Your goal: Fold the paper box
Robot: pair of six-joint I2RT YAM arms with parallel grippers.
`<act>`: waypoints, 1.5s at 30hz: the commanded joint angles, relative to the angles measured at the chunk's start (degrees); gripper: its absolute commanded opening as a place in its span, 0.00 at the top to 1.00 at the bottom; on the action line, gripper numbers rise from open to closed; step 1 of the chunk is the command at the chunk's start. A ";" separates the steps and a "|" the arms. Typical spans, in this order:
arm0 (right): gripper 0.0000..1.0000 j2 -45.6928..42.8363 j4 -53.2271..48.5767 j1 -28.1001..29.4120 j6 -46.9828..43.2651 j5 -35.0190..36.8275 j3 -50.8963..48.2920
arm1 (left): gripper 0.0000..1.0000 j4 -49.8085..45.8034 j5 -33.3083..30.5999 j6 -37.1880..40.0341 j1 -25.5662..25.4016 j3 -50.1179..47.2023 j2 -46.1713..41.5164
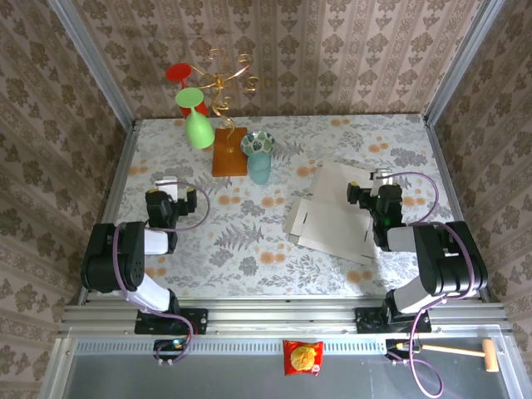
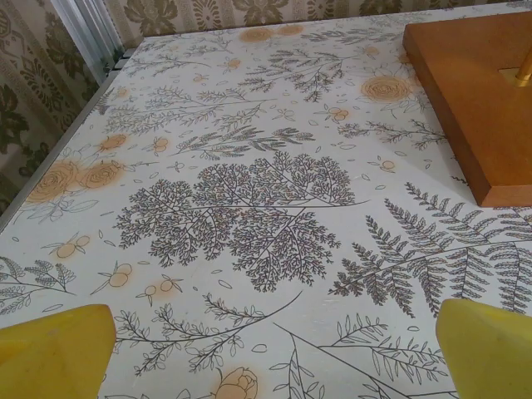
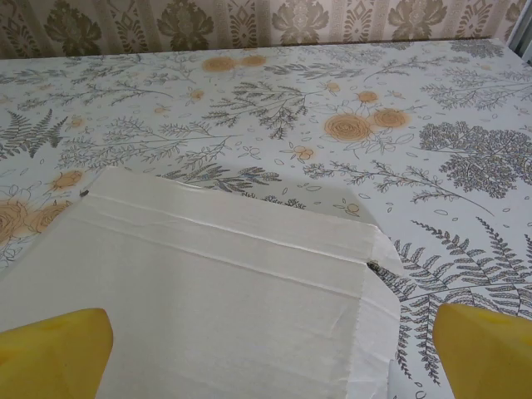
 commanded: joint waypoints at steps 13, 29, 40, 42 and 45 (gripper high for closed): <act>0.00 0.34 0.58 -0.22 0.21 1.62 0.33 | 0.00 0.05 0.84 0.99 -0.10 1.38 -0.21; 0.00 -10.92 -6.19 2.07 -0.35 8.44 -0.48 | 0.00 7.33 -13.85 4.34 -6.62 -5.26 -7.72; 0.00 -28.83 -27.68 4.06 0.60 18.12 18.45 | 0.00 -12.13 -25.66 2.15 -13.82 11.32 -24.36; 0.00 -29.36 -37.13 5.23 2.05 20.17 28.45 | 0.00 -21.20 -30.04 -3.97 -15.14 19.31 -25.16; 0.00 -27.68 -53.01 7.86 3.97 21.10 44.45 | 0.00 -51.70 -18.54 -16.42 -14.22 35.21 -26.49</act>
